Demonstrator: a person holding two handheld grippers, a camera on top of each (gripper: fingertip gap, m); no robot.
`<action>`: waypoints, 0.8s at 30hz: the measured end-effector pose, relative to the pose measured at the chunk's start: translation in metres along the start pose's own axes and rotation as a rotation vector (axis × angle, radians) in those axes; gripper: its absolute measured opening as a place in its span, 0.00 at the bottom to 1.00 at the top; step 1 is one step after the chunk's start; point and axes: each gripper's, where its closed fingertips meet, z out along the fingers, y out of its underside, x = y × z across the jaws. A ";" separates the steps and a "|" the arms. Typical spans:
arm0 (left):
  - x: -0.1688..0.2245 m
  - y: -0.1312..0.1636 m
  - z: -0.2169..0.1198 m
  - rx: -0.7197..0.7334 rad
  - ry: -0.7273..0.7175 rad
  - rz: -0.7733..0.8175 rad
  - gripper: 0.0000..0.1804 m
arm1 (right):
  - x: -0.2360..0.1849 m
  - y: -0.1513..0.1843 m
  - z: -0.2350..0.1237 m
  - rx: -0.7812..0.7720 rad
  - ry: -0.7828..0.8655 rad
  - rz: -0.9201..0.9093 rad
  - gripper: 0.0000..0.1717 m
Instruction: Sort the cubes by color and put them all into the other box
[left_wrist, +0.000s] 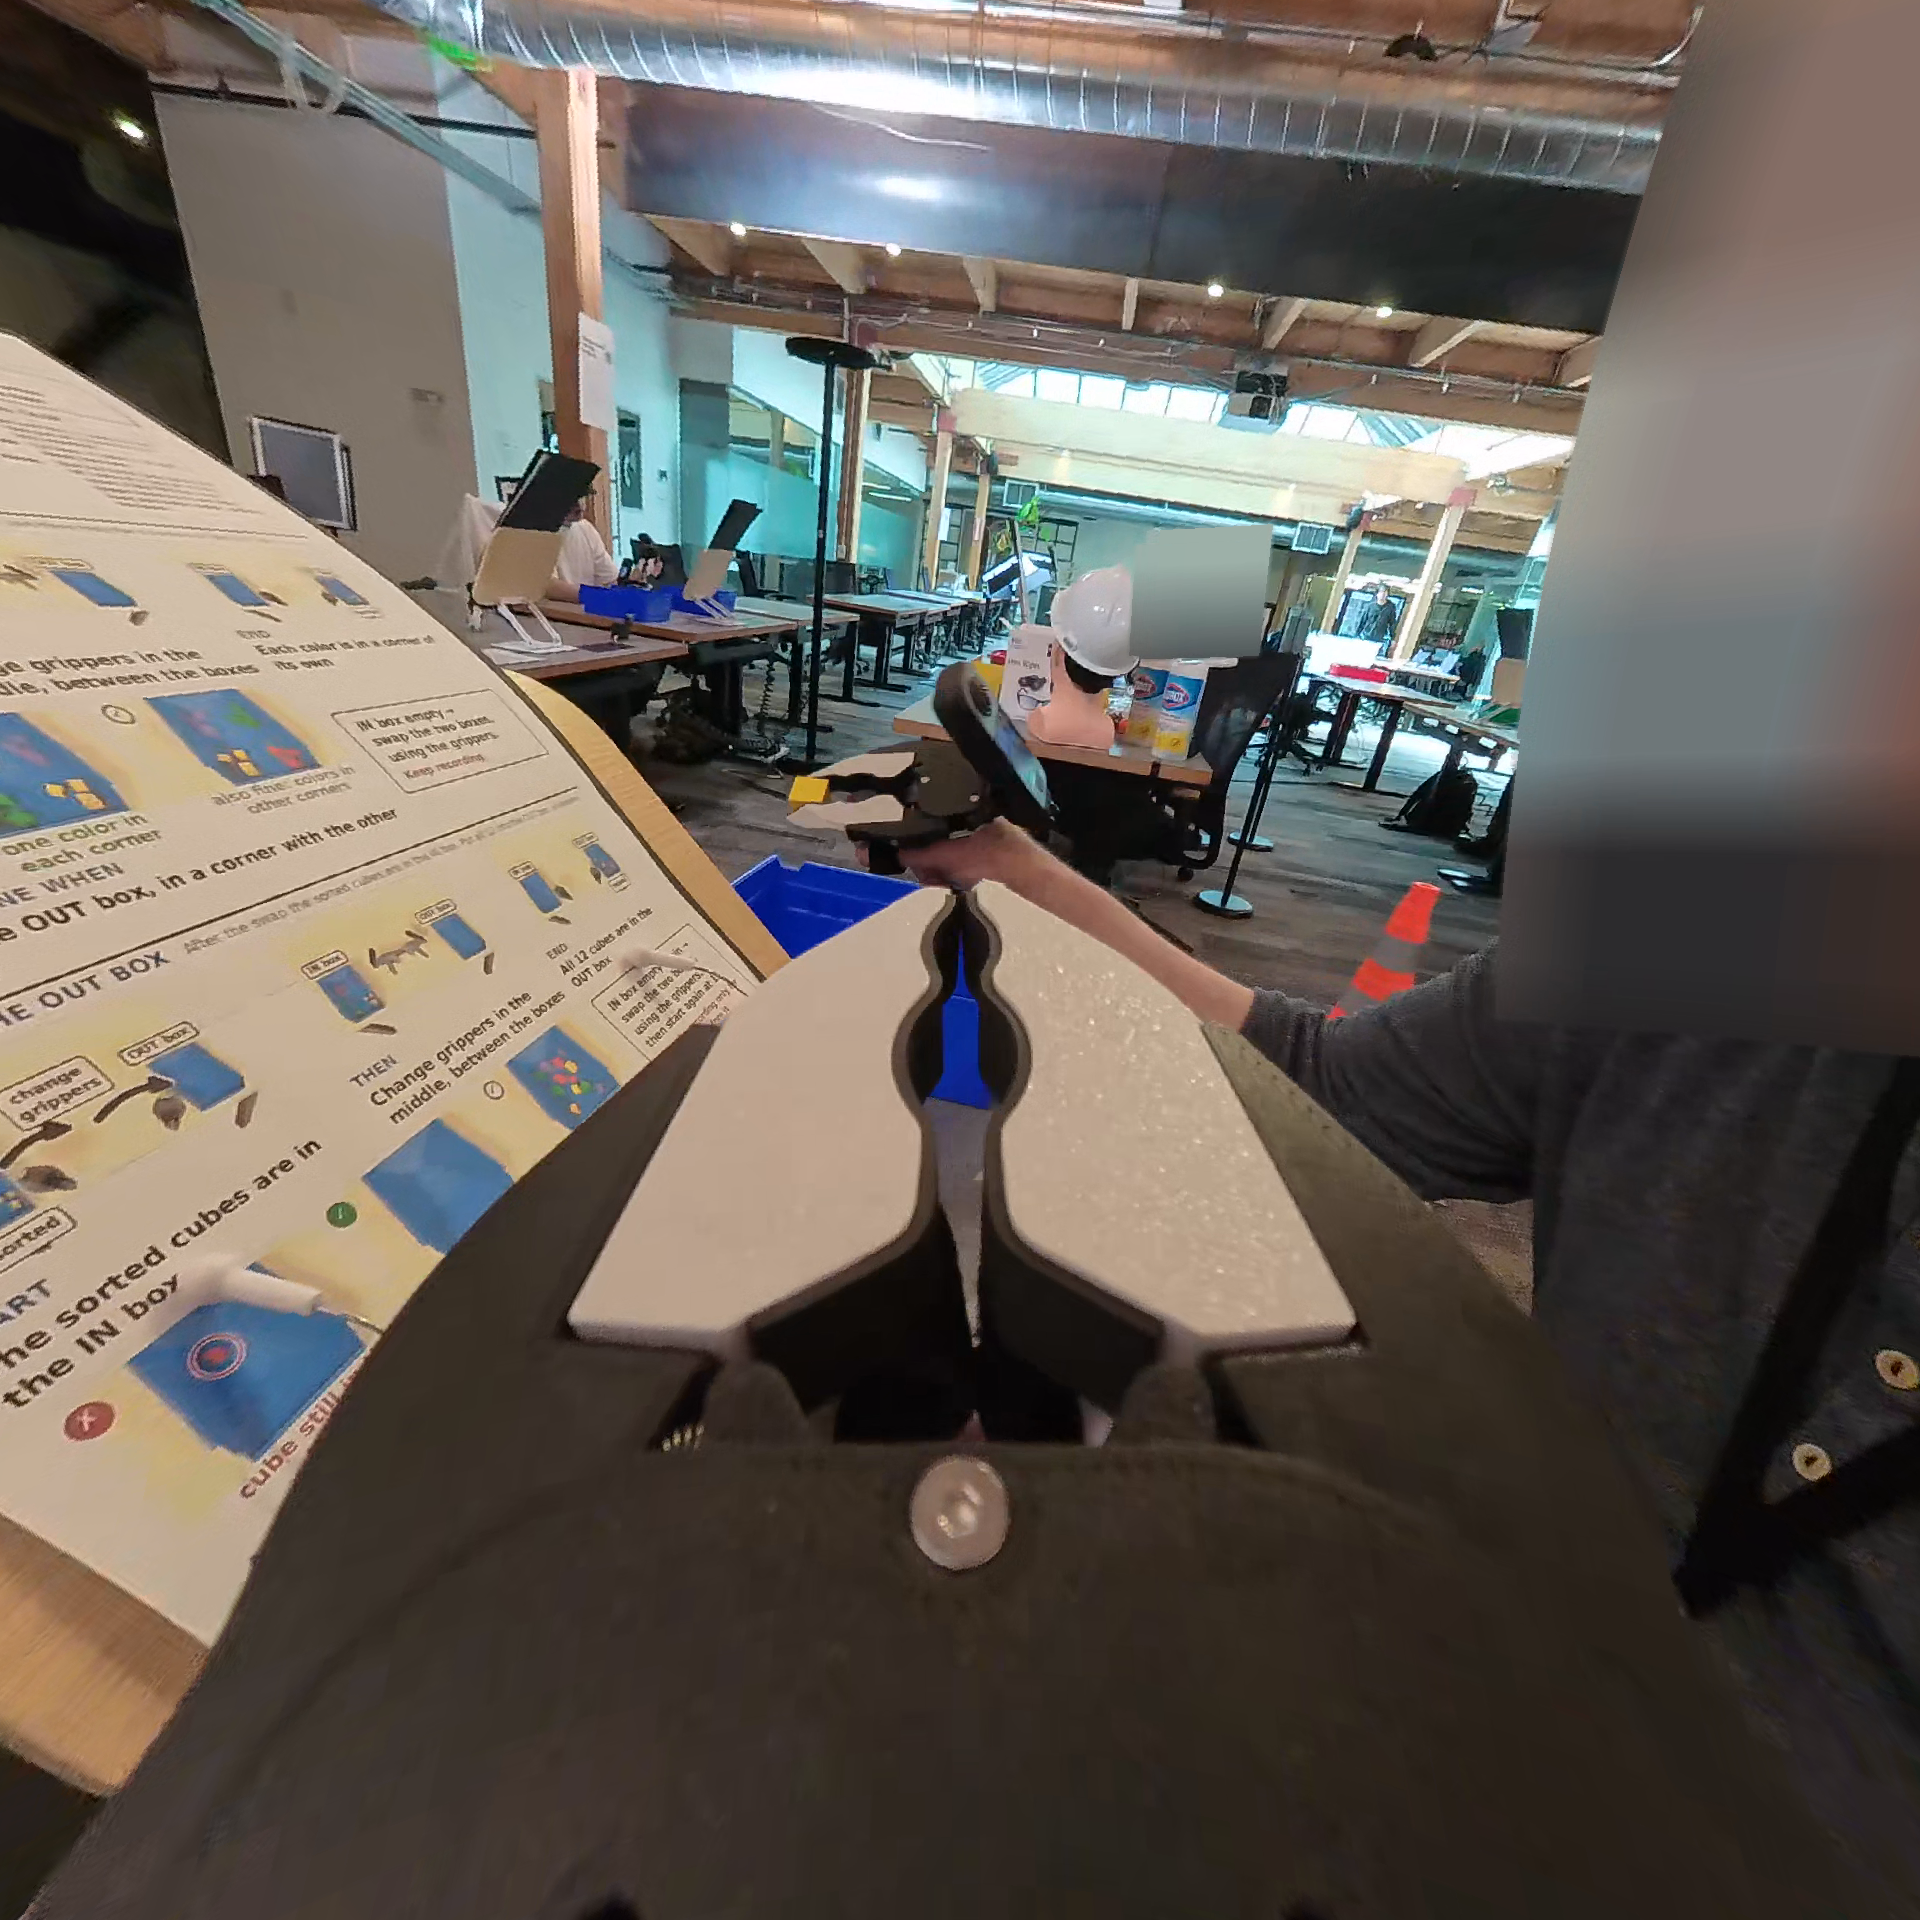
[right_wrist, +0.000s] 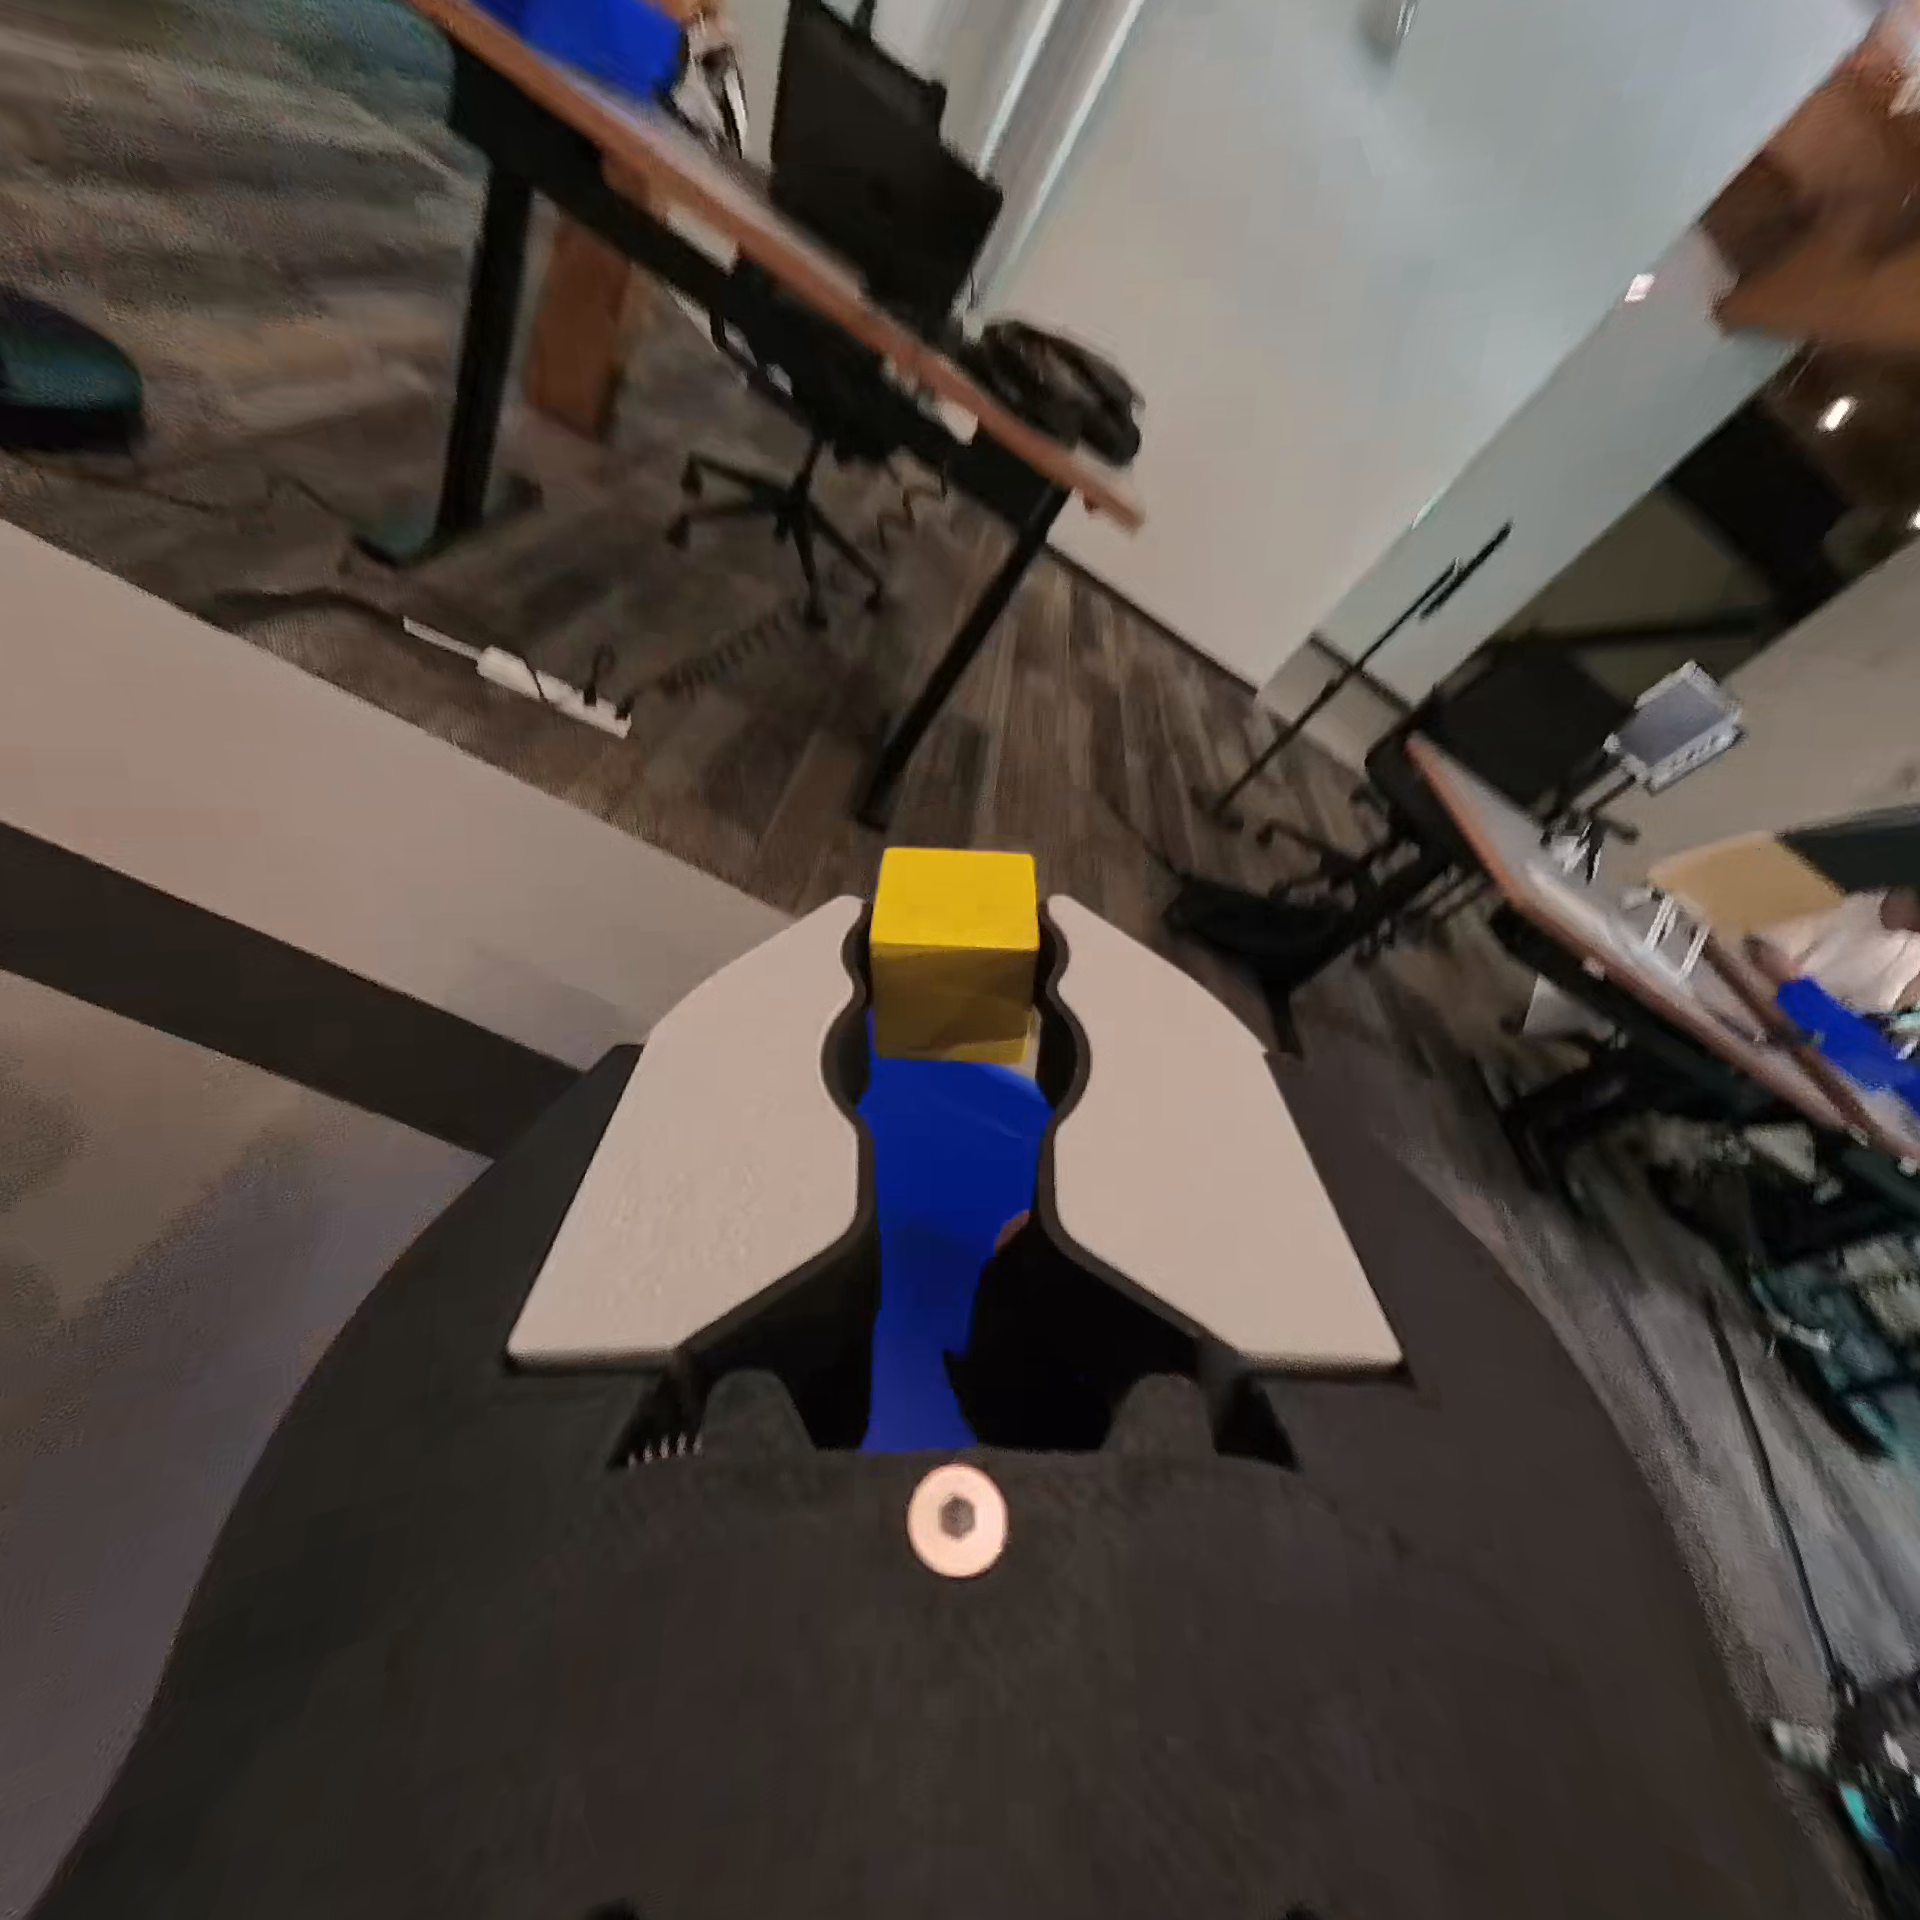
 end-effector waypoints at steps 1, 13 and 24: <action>0.000 0.000 0.000 -0.003 -0.002 0.002 0.00 | 0.003 0.015 0.008 -0.056 -0.014 0.009 0.17; -0.021 0.013 -0.001 -0.033 -0.052 -0.024 0.01 | -0.001 0.133 0.064 -0.449 -0.141 0.113 0.17; -0.029 0.025 0.005 -0.073 -0.066 -0.031 0.01 | -0.045 0.177 0.080 -0.582 -0.322 0.165 0.17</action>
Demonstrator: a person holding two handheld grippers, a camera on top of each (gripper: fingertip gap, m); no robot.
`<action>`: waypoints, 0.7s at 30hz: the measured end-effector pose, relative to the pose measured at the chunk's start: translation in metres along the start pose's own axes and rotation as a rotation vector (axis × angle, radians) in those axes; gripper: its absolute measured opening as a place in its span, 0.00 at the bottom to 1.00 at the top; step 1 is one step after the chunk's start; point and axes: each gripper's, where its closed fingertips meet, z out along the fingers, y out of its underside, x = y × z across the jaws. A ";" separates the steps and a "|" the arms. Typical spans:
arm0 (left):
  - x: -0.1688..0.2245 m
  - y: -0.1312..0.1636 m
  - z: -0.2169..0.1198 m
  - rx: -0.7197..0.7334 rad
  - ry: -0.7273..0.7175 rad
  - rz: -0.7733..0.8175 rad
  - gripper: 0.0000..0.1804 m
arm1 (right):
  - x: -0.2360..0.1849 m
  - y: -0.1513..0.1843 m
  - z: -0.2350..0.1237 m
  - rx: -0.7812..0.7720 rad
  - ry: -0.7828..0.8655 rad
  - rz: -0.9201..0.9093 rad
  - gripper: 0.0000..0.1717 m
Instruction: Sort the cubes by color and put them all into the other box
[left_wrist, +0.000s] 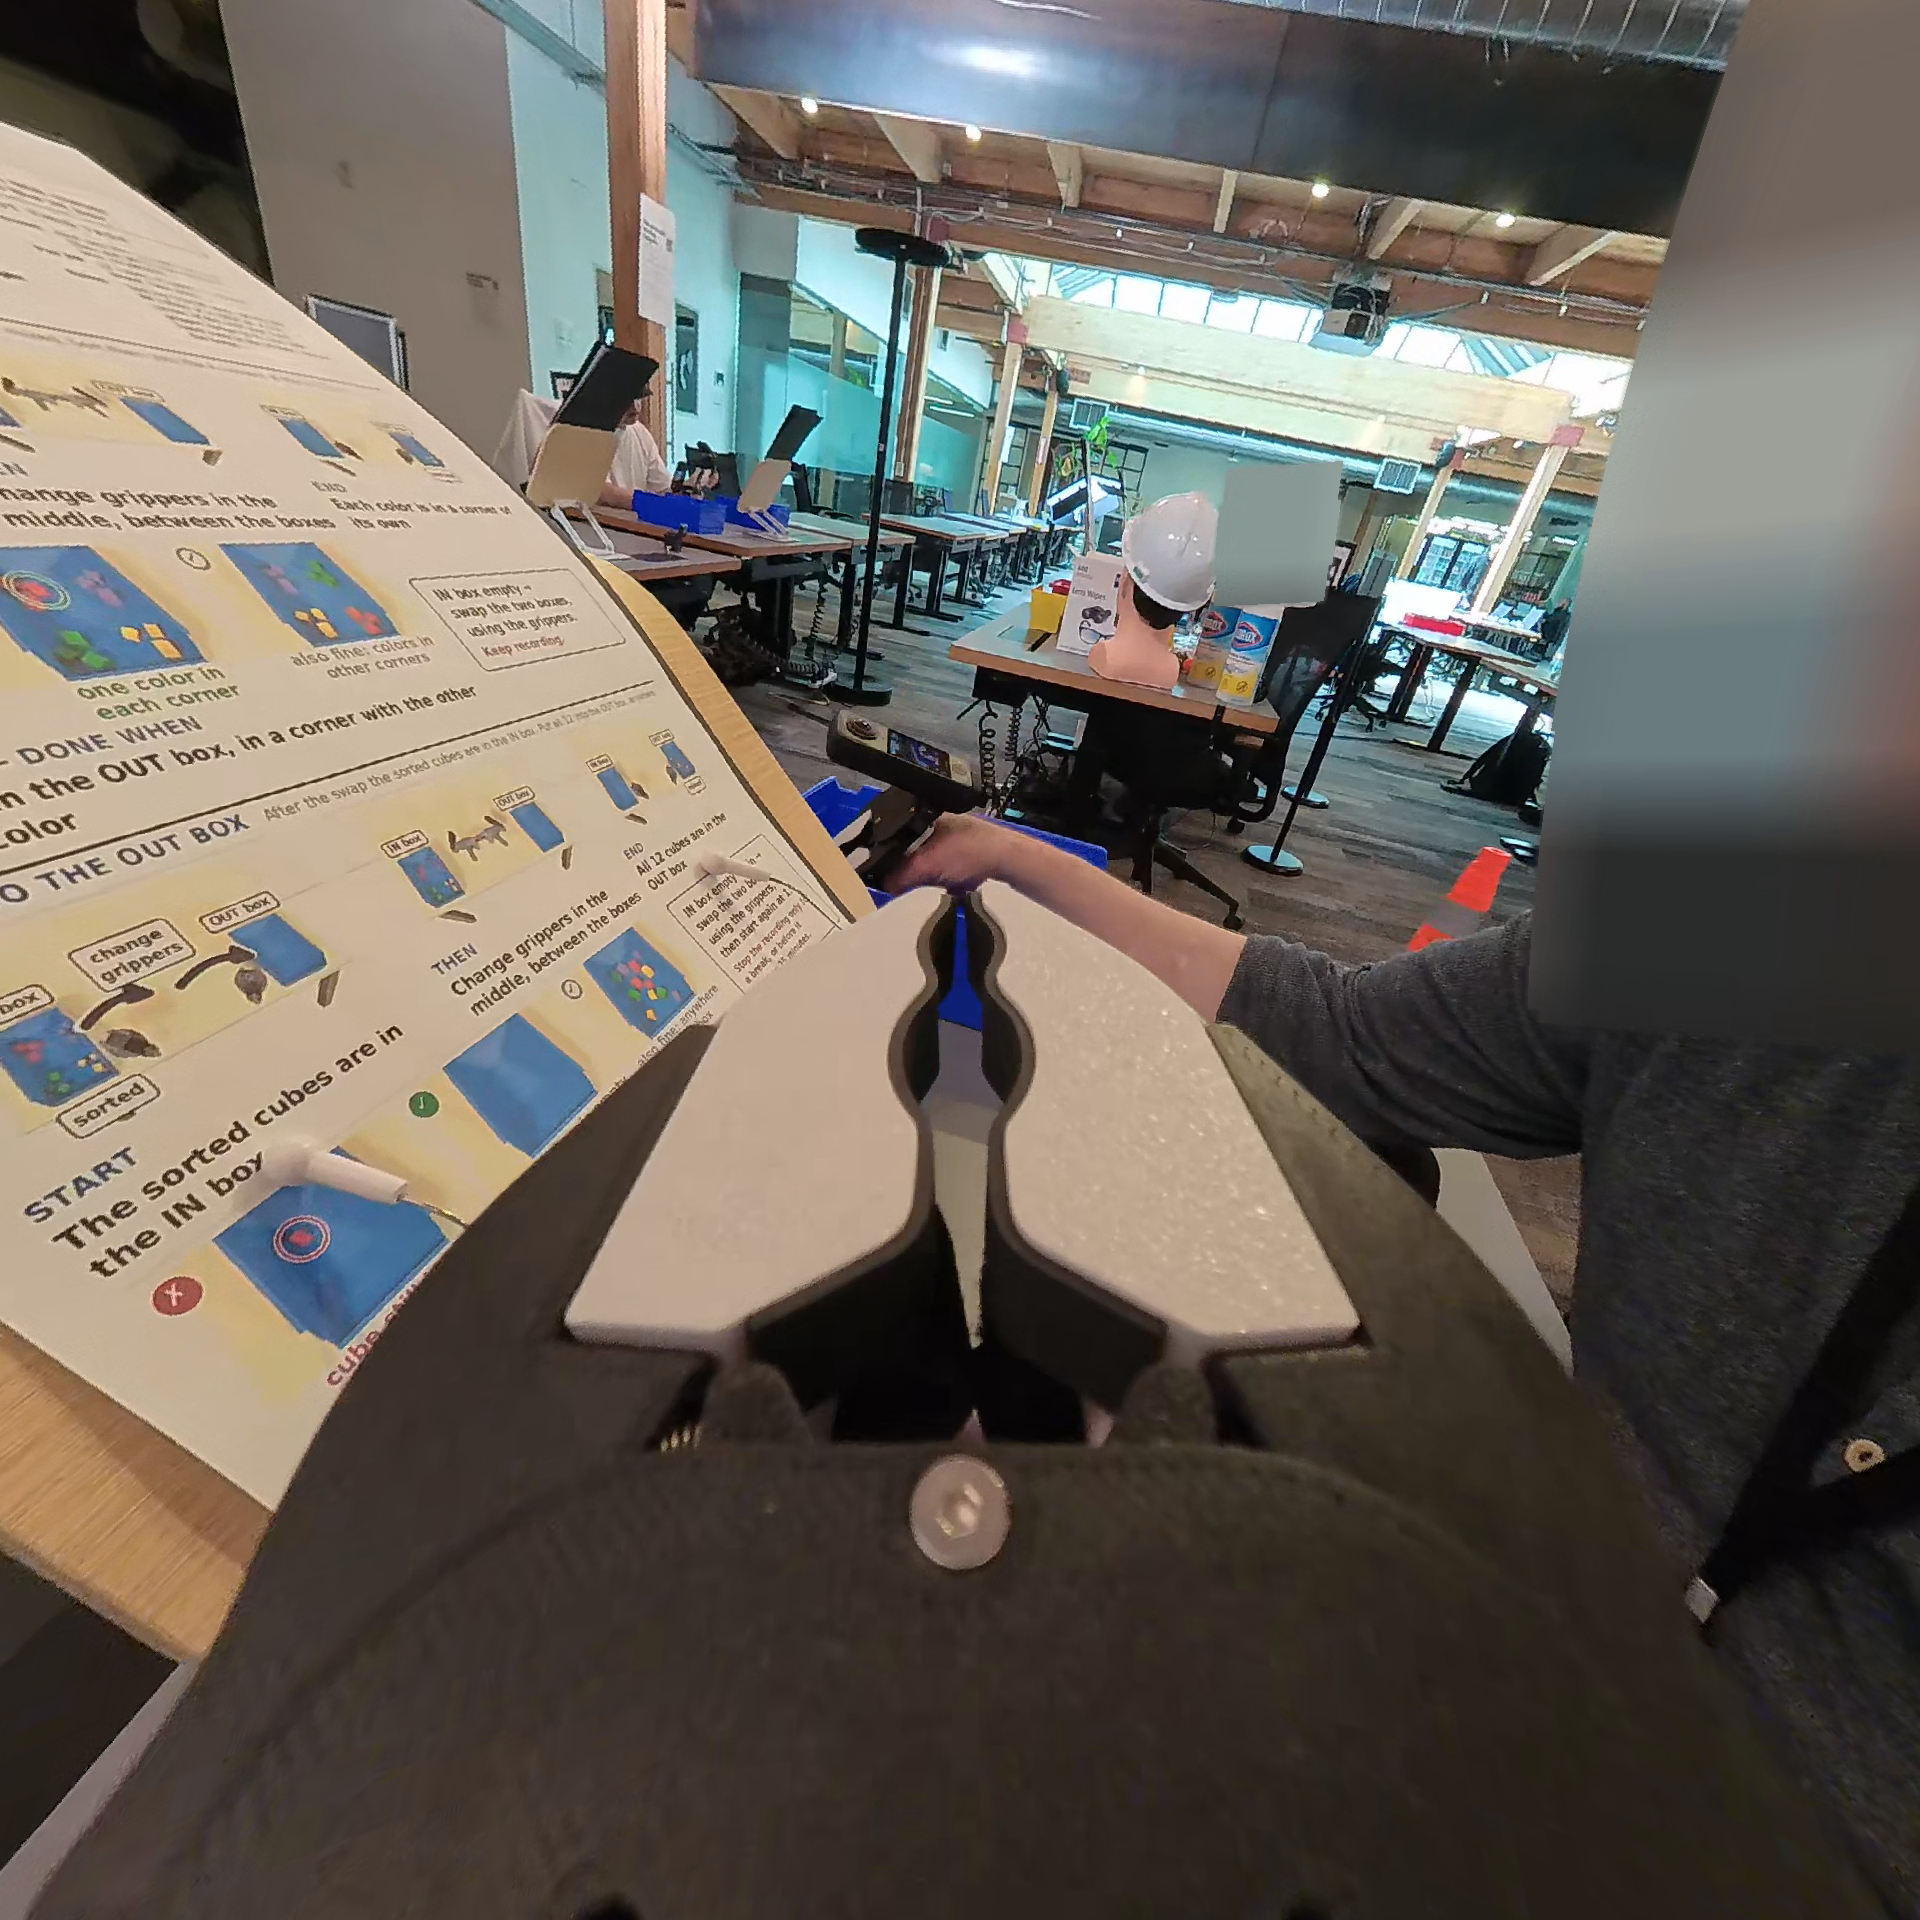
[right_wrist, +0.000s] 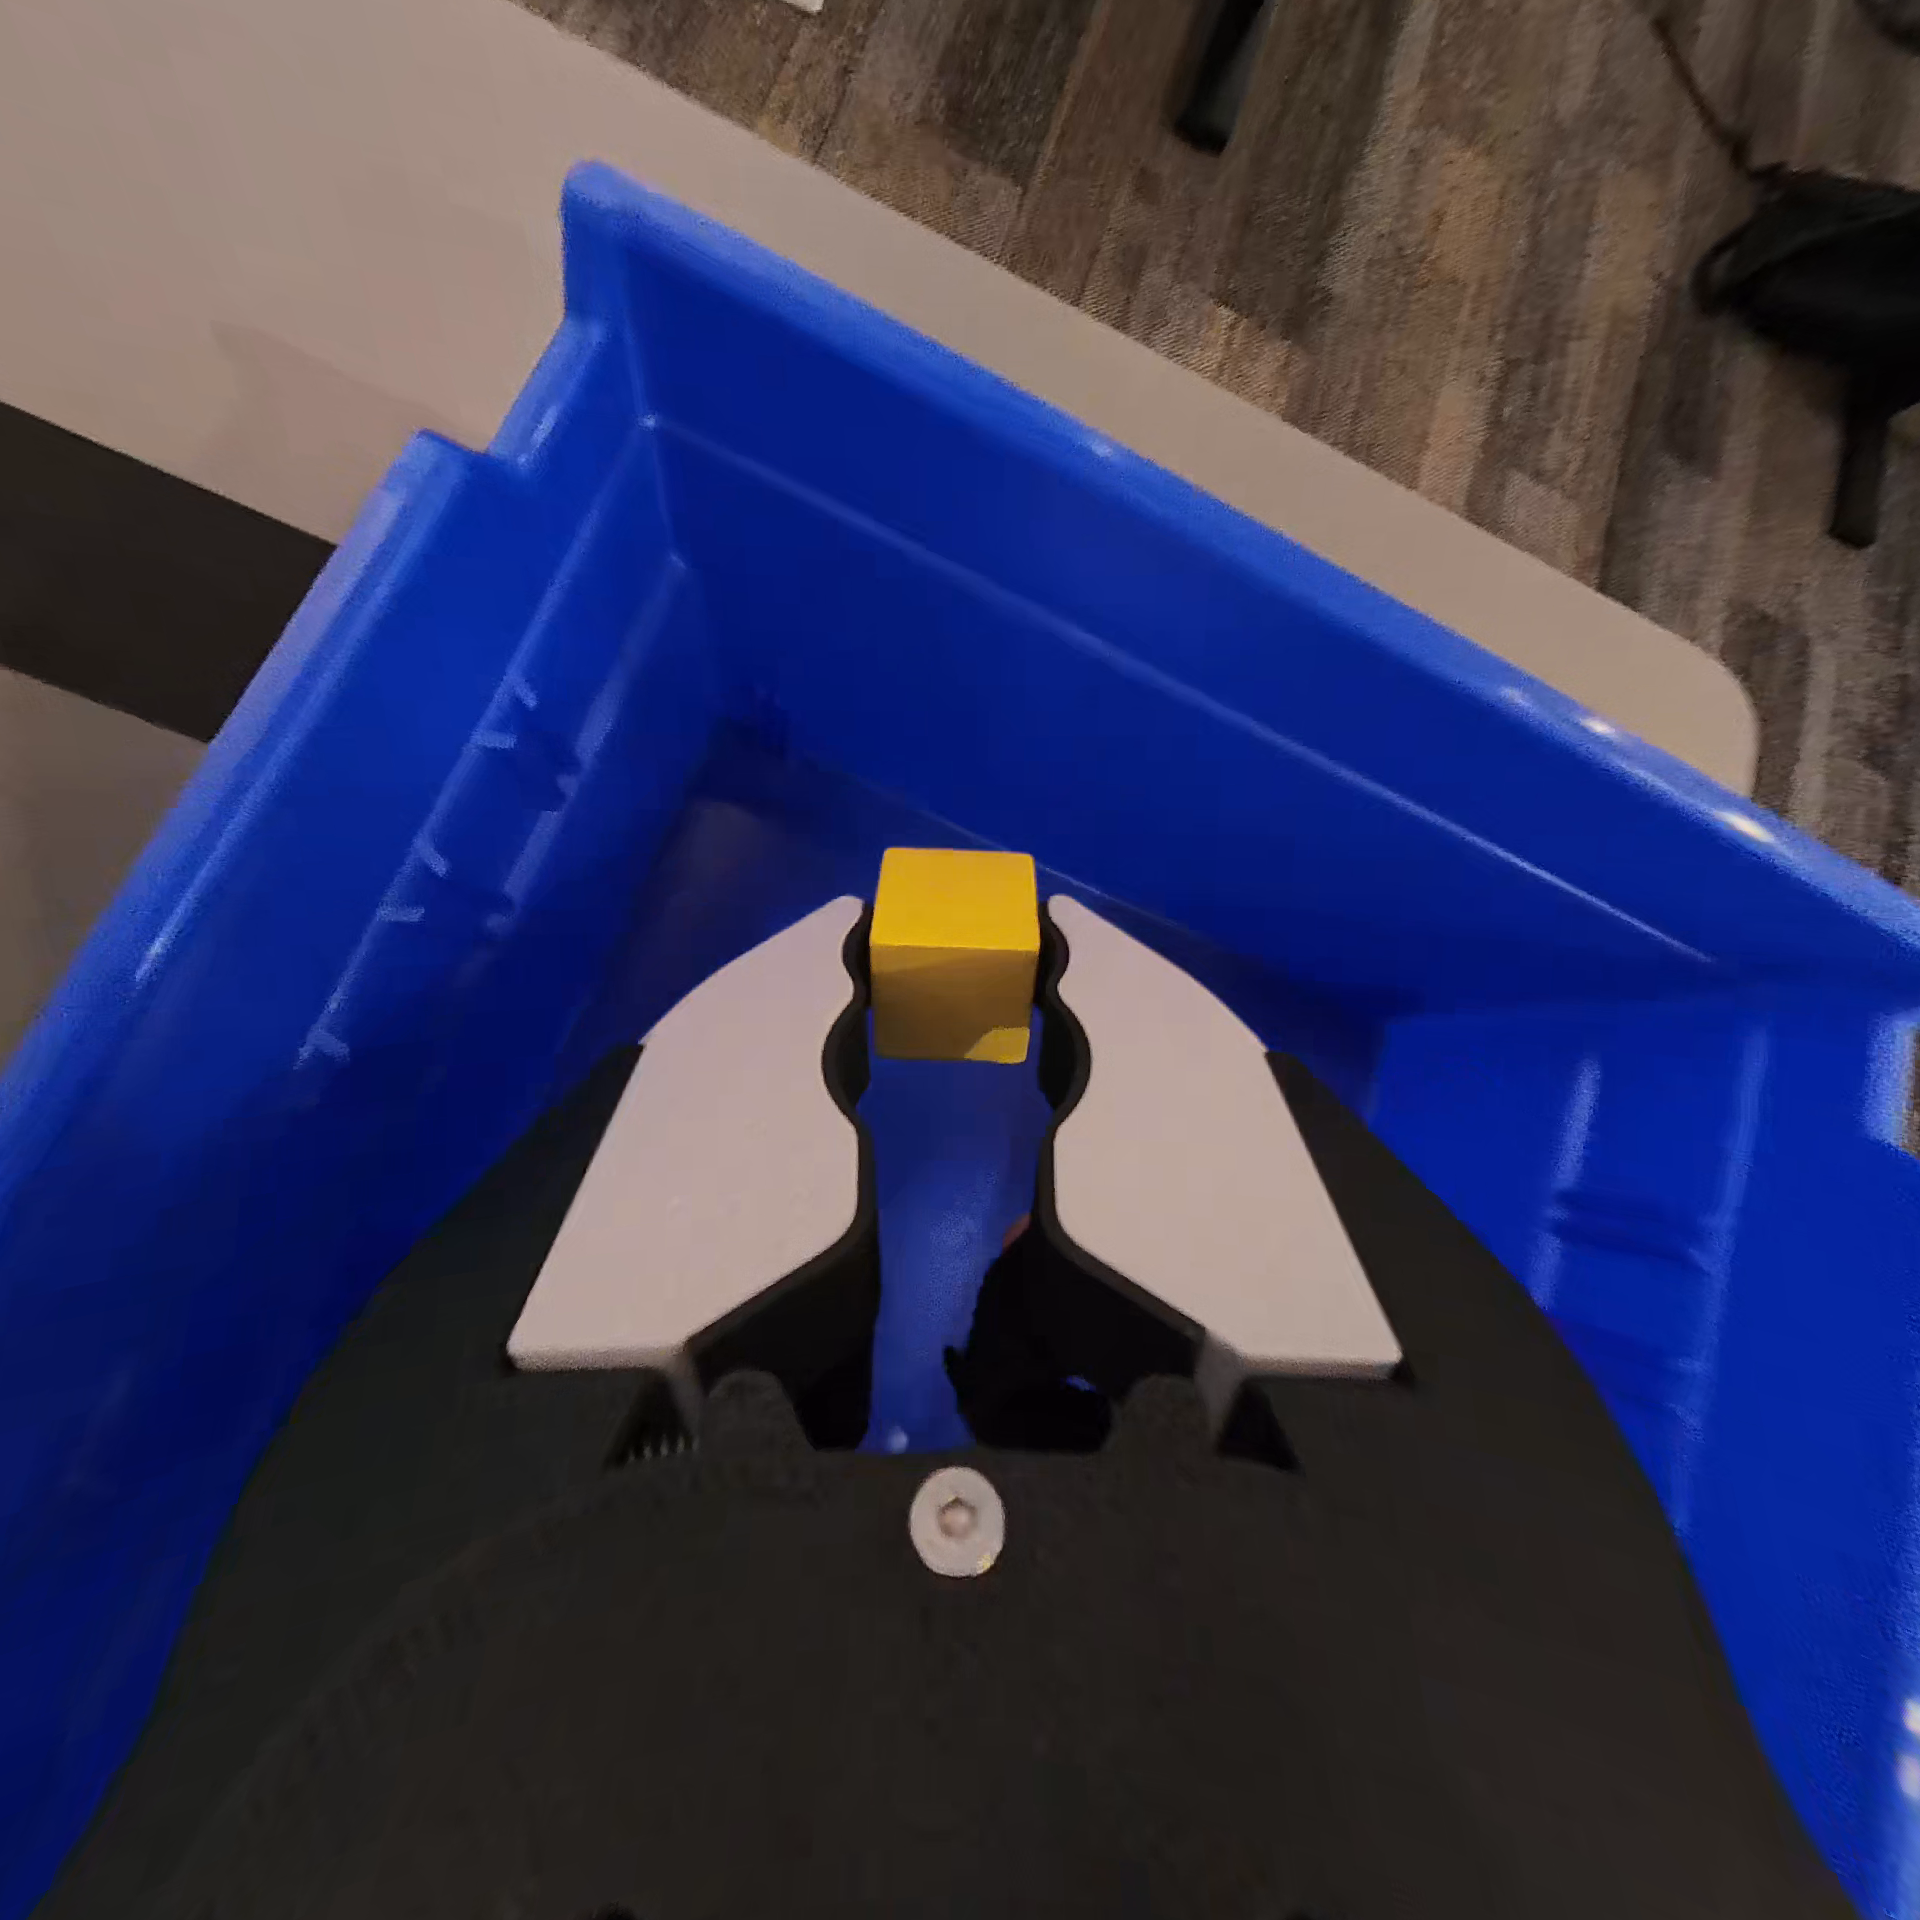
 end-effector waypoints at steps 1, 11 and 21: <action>0.000 0.001 0.000 -0.003 -0.002 0.001 0.01 | -0.004 0.002 0.004 -0.013 -0.014 -0.003 0.17; -0.014 0.006 -0.006 -0.063 -0.083 0.030 0.02 | -0.033 0.019 0.020 -0.156 -0.092 -0.057 0.17; -0.024 0.002 -0.017 -0.046 -0.112 0.016 0.02 | -0.028 0.014 0.024 -0.132 -0.033 -0.050 0.19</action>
